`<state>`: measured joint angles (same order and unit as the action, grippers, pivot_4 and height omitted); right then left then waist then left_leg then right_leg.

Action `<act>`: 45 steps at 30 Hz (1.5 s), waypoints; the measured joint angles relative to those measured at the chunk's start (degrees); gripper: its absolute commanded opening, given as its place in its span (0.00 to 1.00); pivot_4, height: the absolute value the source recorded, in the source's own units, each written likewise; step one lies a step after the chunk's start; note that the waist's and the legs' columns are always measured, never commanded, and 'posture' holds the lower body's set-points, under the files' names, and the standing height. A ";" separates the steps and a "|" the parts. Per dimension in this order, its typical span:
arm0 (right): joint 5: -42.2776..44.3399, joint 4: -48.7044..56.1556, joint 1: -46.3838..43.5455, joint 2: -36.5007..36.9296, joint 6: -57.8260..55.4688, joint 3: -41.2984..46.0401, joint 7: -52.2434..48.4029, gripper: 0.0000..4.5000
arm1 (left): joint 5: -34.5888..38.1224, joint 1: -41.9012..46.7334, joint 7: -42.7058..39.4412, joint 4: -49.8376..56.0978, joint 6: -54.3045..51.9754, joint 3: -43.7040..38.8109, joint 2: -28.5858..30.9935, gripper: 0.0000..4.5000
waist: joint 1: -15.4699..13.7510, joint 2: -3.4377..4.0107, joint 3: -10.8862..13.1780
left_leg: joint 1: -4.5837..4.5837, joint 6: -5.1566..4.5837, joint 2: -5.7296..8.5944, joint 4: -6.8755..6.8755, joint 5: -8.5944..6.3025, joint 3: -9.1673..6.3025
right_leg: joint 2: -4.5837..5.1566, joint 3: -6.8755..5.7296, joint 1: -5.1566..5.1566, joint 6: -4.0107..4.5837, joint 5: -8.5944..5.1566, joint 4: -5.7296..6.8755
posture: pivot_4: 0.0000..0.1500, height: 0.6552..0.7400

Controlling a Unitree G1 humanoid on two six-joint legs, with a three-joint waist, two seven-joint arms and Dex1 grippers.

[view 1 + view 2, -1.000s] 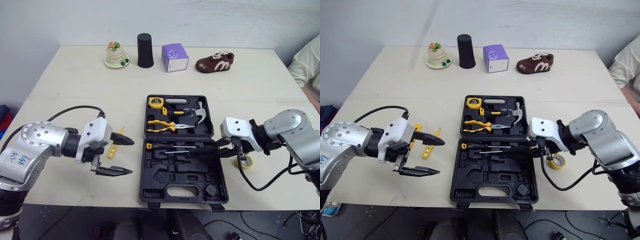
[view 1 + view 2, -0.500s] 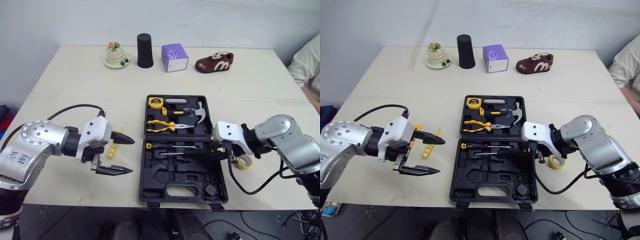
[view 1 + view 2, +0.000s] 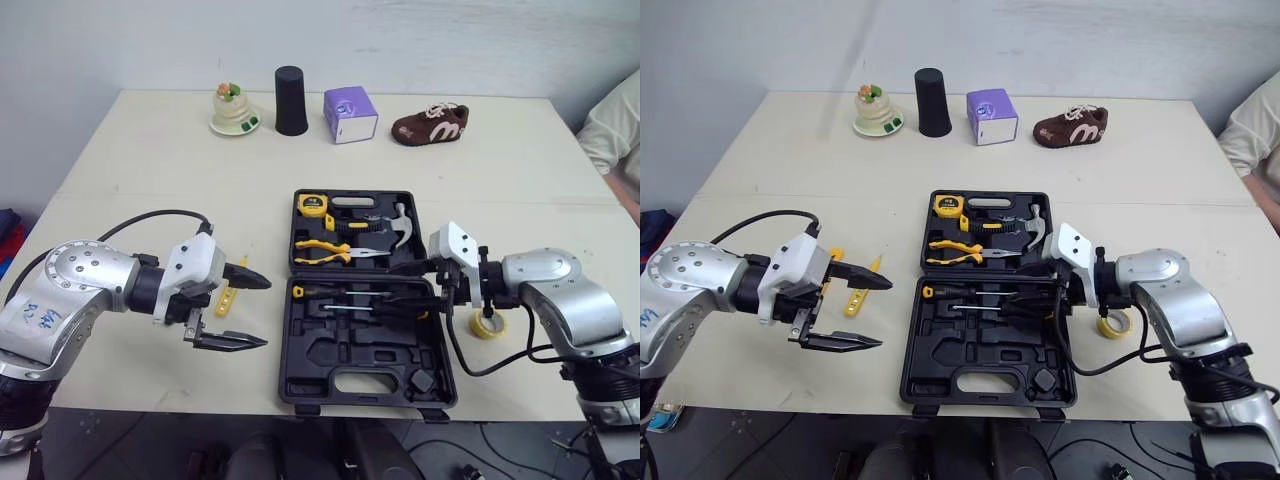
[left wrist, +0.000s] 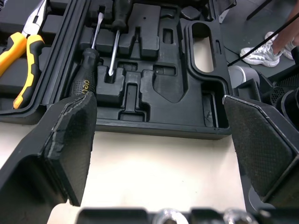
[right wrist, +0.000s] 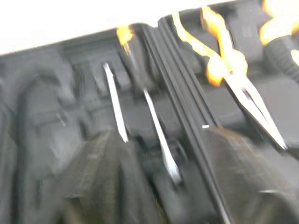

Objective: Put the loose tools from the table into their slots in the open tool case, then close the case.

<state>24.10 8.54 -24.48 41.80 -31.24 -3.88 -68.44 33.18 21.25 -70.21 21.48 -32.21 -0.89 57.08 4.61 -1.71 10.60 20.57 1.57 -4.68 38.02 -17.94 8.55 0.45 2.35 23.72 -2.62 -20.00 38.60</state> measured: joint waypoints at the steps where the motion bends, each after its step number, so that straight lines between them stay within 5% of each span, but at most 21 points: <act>1: 0.29 0.02 1.12 -0.27 0.03 0.15 0.10 0.21 | -0.18 0.26 -0.01 -0.17 0.10 0.10 -0.02 1.00 | -0.02 0.00 0.00 | 0.00 0.00 0.00 0.01 0.00 0.00 | 0.00 0.00 -0.01 0.00 0.00 0.00 | 1.00 0.93; 3: 0.29 -0.02 2.65 -1.07 0.24 0.09 0.75 0.01 | -0.39 0.85 -0.04 -0.54 0.13 0.32 -0.05 1.00 | 0.02 0.00 0.00 | 0.00 -0.01 0.02 0.04 0.00 0.01 | 0.01 0.01 -0.02 -0.02 0.01 0.02 | 1.00 0.93; 17: -7.98 -0.22 2.59 0.88 3.64 -7.29 3.47 0.01 | -1.00 1.18 -0.42 -1.66 0.35 1.02 -0.72 1.00 | 0.27 -0.24 -0.16 | -0.40 0.02 0.00 0.02 0.02 0.02 | -0.01 0.02 -0.36 0.02 0.04 0.06 | 1.00 0.93; 29: -11.62 0.99 3.97 2.34 2.04 -9.83 6.83 0.01 | -1.56 1.07 -0.43 -1.68 0.36 1.02 -0.82 1.00 | -1.01 -2.01 -1.60 | -1.79 -0.15 -0.02 -0.88 -0.46 -0.22 | 0.34 -0.44 -2.12 1.05 -0.20 -1.30 | 1.00 0.93; 32: -8.31 3.44 6.26 0.48 -0.61 -5.38 8.82 0.01 | -1.55 0.30 0.42 -2.14 0.25 0.94 -2.15 1.00 | -1.14 -1.81 -1.48 | -1.69 -0.17 -0.02 -0.87 -0.47 -0.20 | 0.37 -0.43 -2.04 1.00 -0.16 -1.32 | 1.00 0.93; 36: -2.30 8.94 10.65 0.63 -6.01 3.03 11.46 0.01 | -0.33 -2.78 4.21 -3.56 -1.76 -1.39 -5.23 1.00 | -1.78 -0.64 -0.75 | -0.76 -0.26 0.07 -0.87 -0.11 -0.16 | 0.30 -0.36 -0.87 0.29 0.21 -0.85 | 1.00 0.93; 39: 2.99 13.94 16.53 4.97 -10.13 14.50 11.48 0.23 | 1.25 -7.45 7.65 -4.44 -4.52 -5.86 -6.52 1.00 | -2.19 -0.46 -0.65 | 0.09 0.22 -0.10 -0.89 0.21 -0.21 | -0.01 -0.34 0.15 0.38 0.08 -0.66 | 1.00 0.93; 45: 7.28 14.63 30.16 10.86 -13.70 35.06 8.36 0.91 | 6.15 -15.26 12.27 -11.00 -9.43 -19.79 -7.65 1.00 | -1.66 -0.45 -0.62 | 0.04 0.16 -0.11 -0.92 0.05 -0.19 | 0.02 -0.33 0.05 0.33 -0.05 -0.77 | 1.00 0.93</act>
<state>31.38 23.17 5.68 52.67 -44.94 31.18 -60.08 39.33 5.99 -57.94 10.48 -41.65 -20.68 49.43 2.95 -2.16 9.98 20.61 1.73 -4.80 37.09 -17.88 8.35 0.47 2.02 23.77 -2.29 -20.04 37.83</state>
